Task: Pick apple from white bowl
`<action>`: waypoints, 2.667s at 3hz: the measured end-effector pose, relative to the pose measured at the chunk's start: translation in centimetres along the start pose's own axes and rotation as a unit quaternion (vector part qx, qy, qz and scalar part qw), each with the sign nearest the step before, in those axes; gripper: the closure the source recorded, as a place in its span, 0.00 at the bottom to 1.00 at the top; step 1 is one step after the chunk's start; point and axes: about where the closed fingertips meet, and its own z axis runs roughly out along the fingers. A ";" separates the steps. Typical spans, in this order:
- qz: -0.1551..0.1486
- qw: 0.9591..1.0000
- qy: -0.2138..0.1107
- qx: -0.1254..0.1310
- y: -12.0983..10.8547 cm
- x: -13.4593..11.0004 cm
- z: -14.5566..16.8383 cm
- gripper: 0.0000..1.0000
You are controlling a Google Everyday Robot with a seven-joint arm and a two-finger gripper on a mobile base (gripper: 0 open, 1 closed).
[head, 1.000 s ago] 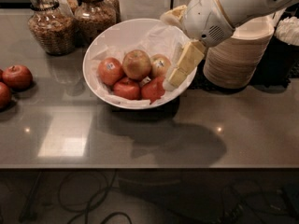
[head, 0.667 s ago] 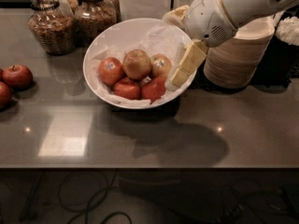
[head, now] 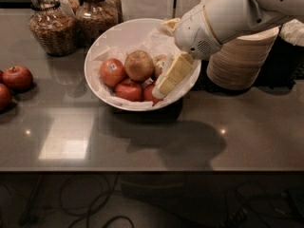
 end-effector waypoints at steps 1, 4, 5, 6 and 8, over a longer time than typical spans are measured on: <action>0.015 1.000 -0.010 0.013 -0.7 0.5 1.8 0.00; 0.040 0.999 -0.030 0.010 -2.3 1.2 5.4 0.00; 0.047 0.998 -0.038 -0.009 -2.4 1.3 6.9 0.00; 0.051 0.997 -0.045 -0.025 -2.4 1.2 8.1 0.00; 0.053 0.997 -0.047 -0.032 -2.4 1.2 8.5 0.27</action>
Offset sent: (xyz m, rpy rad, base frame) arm 0.0306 0.0148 -0.0357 0.0951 0.0187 -0.1114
